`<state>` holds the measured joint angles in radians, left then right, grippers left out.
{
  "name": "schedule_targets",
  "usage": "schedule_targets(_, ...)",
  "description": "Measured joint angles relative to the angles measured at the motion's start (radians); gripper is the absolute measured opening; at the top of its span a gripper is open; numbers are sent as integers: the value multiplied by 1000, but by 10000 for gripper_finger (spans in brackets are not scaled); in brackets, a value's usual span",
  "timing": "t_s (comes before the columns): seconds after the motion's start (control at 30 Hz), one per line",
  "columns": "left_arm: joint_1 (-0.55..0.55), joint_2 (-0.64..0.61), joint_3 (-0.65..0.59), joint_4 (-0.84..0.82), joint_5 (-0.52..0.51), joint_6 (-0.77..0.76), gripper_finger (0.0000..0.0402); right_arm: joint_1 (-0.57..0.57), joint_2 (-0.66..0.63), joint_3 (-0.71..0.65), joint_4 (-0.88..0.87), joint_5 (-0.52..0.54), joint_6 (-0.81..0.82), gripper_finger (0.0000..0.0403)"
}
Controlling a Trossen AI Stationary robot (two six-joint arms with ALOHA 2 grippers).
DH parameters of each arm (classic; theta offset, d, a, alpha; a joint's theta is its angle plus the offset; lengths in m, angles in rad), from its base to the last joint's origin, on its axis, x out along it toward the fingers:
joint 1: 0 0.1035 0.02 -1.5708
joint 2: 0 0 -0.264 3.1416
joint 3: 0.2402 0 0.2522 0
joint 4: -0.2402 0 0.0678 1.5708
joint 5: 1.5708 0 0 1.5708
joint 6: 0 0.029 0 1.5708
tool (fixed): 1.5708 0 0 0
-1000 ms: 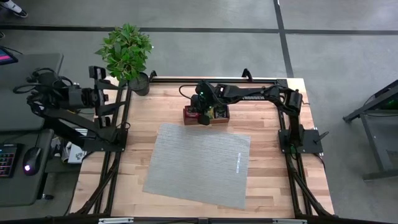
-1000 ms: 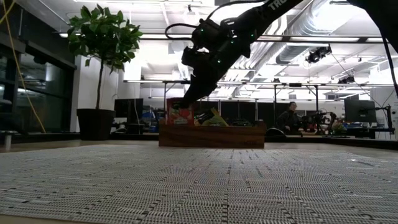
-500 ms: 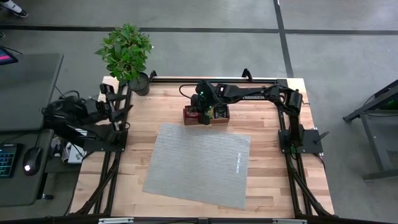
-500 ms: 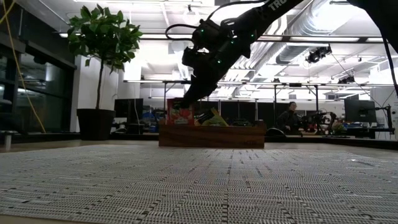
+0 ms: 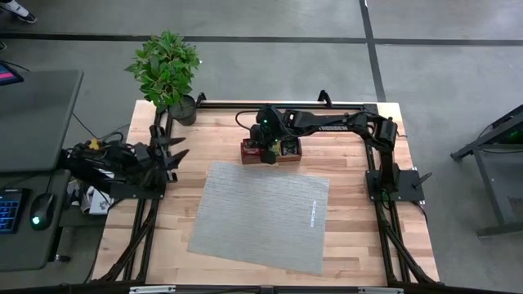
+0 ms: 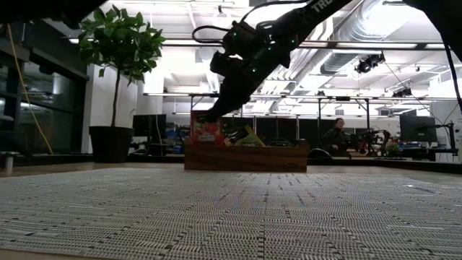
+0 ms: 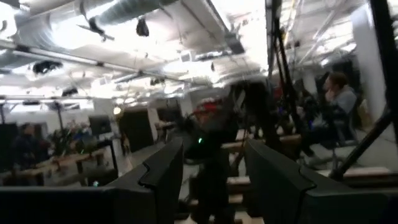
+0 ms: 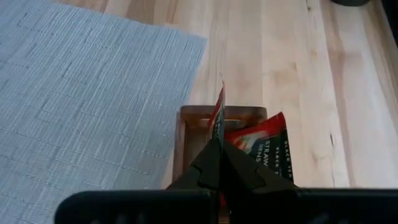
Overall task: Pick & Place Tea
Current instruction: Put the red tea bag into the left section of the wooden organizer
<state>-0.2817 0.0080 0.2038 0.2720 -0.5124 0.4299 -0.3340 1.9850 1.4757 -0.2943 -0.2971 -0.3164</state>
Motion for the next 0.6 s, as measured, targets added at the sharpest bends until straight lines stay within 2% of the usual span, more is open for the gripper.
schedule_targets(0.1, 0, -3, -5, 31, 29, -2, 170, -5, 0, 0, -1, 0, -8, 0)
schedule_targets(0.37, 0, -2, -6, -15, 61, -17, 170, -21, 13, 0, -8, -4, -7, 0)
schedule_targets(0.6, 0, -1, -6, -34, 62, -35, 170, -19, 20, 0, -14, 0, -22, 9)
